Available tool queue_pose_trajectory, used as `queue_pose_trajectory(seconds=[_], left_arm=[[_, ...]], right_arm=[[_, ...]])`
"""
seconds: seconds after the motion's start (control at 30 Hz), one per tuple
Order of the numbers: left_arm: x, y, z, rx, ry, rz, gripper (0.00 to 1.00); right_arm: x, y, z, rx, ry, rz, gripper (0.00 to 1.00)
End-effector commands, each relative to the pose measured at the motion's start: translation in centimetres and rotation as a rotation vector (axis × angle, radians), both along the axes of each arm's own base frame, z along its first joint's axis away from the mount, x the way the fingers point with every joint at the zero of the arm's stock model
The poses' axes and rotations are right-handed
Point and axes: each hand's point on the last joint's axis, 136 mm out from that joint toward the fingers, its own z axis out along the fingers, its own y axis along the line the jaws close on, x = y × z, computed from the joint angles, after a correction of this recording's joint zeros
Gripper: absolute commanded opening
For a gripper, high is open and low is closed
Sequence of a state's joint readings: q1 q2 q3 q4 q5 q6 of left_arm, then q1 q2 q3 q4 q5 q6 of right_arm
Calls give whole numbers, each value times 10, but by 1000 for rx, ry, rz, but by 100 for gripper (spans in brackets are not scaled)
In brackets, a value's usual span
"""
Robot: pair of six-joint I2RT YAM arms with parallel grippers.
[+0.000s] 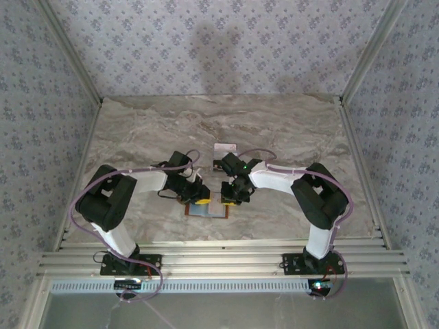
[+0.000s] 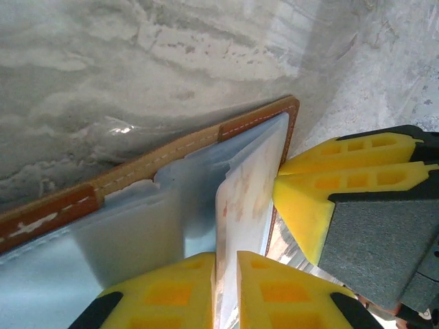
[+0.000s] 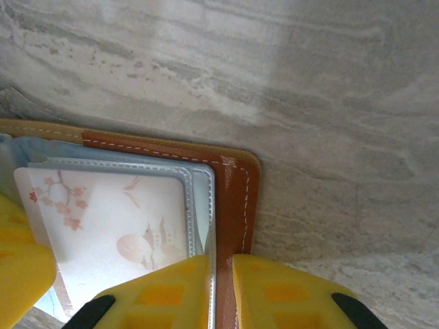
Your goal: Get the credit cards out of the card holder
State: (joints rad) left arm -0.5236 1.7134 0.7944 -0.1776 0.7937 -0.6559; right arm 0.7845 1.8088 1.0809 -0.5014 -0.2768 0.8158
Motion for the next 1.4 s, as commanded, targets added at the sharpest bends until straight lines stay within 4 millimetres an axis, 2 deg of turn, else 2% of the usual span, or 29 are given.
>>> queue_pose_trajectory(seconds=[0.0,0.27,0.37,0.47,0.7,1.13,1.23,1.37], left_arm=[[-1,-8,5,-53,3,-22,17],[-3,-7,7,-37,-5,-31,11],[-3,-5,8,-28,-14,-33,9],[-4,-3,8,-18,-14,-34,7],[-7,5,8,1,-10,-24,6],[-10,16,5,51,-9,-26,6],[-9,18,2,64,-7,-25,6],[-7,17,-5,67,1,-16,6]], right_arm=[[-10,0,-19,-38,36,16,18],[-12,-5,-20,-50,42,10,18],[-11,-9,-18,-56,38,2,23],[-10,-13,-18,-60,40,-5,23],[-9,-17,-20,-62,44,-6,15],[-8,-19,-20,-67,46,-6,12],[-6,-17,-15,-55,34,-9,14],[-2,-11,-4,-29,12,-12,25]])
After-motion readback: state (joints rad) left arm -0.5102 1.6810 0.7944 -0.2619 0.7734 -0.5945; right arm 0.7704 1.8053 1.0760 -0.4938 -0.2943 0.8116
